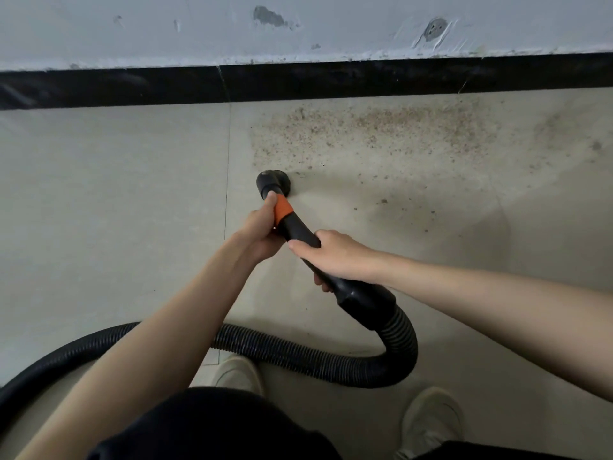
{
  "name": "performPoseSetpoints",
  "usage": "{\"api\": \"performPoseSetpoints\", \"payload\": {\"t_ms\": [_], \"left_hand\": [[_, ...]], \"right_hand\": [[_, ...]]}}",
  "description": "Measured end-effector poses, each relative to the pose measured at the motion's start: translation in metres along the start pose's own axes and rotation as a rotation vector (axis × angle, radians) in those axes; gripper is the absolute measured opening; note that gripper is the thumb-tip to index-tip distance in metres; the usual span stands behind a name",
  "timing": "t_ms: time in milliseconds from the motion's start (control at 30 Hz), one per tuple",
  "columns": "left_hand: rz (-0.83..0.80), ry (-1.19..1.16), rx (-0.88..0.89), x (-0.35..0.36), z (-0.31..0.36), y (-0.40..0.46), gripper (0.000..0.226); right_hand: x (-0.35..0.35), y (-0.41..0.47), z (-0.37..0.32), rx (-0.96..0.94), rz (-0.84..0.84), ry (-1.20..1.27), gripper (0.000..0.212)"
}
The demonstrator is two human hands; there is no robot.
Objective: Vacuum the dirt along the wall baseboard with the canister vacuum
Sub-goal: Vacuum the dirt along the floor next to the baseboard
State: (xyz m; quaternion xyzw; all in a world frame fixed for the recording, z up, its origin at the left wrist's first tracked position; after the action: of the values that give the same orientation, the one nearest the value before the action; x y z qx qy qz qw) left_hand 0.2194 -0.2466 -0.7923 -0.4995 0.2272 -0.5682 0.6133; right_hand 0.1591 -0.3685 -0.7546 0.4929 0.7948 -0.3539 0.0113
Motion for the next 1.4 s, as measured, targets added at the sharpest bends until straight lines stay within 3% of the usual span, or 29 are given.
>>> {"api": "performPoseSetpoints", "payload": {"t_ms": [100,267,467,767,900,1233,1400], "left_hand": [[-0.022,-0.107,-0.012,-0.006,0.016,0.011,0.058],[-0.003,-0.164,-0.003,-0.010,0.034,0.024,0.058],[-0.022,-0.185,0.005,-0.014,0.050,0.033,0.052],[0.298,0.192,0.236,-0.010,0.061,0.059,0.036],[0.312,0.266,0.291,-0.007,0.064,0.070,0.025],[0.278,0.353,0.239,0.010,0.114,0.092,0.050],[0.349,0.473,0.200,0.016,0.126,0.100,0.042]], "right_hand": [[-0.010,0.000,0.000,-0.065,-0.057,-0.133,0.042],[-0.018,0.004,0.006,-0.167,0.051,-0.450,0.044],[-0.021,0.019,0.003,-0.236,0.091,-0.385,0.043],[-0.024,0.059,-0.006,-0.242,0.146,-0.415,0.036],[-0.026,0.080,-0.007,-0.246,0.162,-0.417,0.034],[-0.045,0.125,-0.020,-0.246,0.213,-0.358,0.037],[-0.050,0.138,-0.018,-0.245,0.213,-0.360,0.034]]}}
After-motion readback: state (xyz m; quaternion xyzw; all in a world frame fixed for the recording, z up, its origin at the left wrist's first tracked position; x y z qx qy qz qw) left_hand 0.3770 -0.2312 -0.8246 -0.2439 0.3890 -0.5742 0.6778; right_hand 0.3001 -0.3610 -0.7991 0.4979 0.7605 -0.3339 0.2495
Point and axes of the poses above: each hand's wrist, its own y-axis towards the middle knuckle, its own x-axis out of the palm, z = x × y, the point moved 2 cm from there along y, towards the middle knuckle, and after that the axes turned 10 degrees about -x, right-handed, at the moved point
